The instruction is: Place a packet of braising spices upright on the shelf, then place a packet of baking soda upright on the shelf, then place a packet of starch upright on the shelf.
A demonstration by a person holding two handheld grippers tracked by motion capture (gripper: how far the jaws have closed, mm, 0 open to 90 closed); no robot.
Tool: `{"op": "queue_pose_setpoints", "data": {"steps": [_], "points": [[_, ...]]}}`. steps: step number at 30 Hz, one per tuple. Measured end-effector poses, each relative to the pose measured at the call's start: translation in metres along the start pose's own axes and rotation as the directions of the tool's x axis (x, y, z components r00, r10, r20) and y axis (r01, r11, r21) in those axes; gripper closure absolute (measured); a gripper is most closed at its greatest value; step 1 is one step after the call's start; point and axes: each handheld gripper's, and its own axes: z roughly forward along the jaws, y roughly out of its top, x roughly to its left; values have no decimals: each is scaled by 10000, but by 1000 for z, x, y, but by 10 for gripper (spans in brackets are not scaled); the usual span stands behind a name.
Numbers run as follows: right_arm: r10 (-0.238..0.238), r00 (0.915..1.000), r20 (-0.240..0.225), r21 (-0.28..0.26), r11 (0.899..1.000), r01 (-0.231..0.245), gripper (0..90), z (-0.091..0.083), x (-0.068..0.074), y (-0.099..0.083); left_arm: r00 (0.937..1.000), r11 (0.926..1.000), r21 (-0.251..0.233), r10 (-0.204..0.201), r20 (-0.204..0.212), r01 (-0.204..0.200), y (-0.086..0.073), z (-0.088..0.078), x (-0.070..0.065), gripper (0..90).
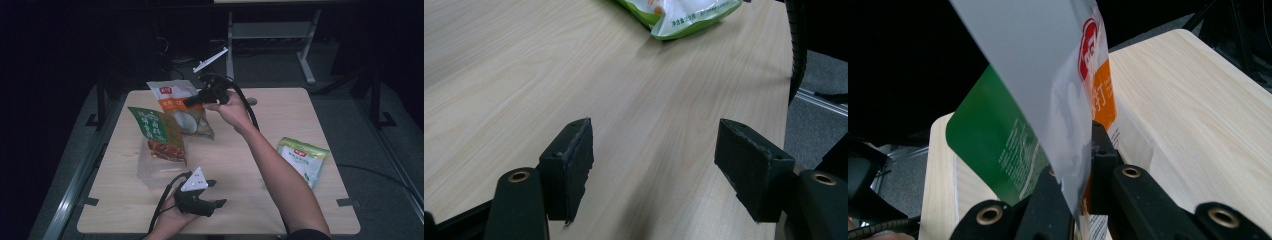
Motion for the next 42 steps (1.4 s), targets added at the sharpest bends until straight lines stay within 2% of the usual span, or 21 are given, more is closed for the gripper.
{"op": "queue_pose_setpoints", "data": {"steps": [5,6,8,16,22,27,34,42], "points": [[56,10000,-1,2,10000,-56,900,3,1,5,10000,10000,4,17,70,-17,1,1,-1,304],[-134,9999,59,33,9999,133,900,4,-1,6,10000,10000,-2,10,76,-10,1,1,-1,304],[-161,9999,29,-5,9999,161,900,6,-1,8,9999,10000,11,29,96,-29,1,2,-1,304],[-11,10000,44,25,10000,11,900,12,0,14,9998,10000,38,43,173,-44,1,2,-2,302],[-116,9999,116,51,9999,116,900,15,0,18,9997,9999,73,89,206,-91,1,3,-3,300],[49,9999,92,36,10000,-49,900,19,-1,19,9997,9999,72,110,217,-111,1,3,-4,301],[-63,9998,190,-5,10000,63,900,24,-3,19,9997,9998,105,136,225,-138,0,4,-4,300],[39,9995,306,-100,9999,-36,900,32,-6,20,9995,9999,90,145,279,-148,0,5,-4,300]]}}
